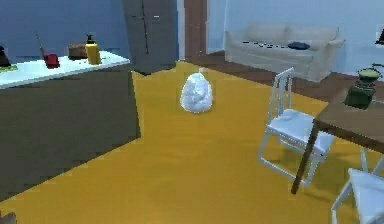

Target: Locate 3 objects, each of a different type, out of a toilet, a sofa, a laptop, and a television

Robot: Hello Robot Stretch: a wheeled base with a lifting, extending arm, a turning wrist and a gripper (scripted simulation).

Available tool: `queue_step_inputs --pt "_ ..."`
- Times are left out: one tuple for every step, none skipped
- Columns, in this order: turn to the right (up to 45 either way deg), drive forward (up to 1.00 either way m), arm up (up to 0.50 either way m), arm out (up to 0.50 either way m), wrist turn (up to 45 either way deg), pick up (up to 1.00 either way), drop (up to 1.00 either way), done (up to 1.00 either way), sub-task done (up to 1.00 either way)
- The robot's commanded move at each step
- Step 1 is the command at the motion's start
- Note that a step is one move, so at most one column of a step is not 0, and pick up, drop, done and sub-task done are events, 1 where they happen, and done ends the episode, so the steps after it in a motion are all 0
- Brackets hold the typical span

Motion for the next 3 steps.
queue_step_inputs --pt "0.0 1.00 0.00 0.00 0.0 0.00 0.00 0.00 0.00" --pt "0.0 0.85 0.00 0.00 0.0 0.00 0.00 0.00 0.00" --pt "42.0 0.00 0.00 0.00 0.0 0.00 0.00 0.00 0.00"
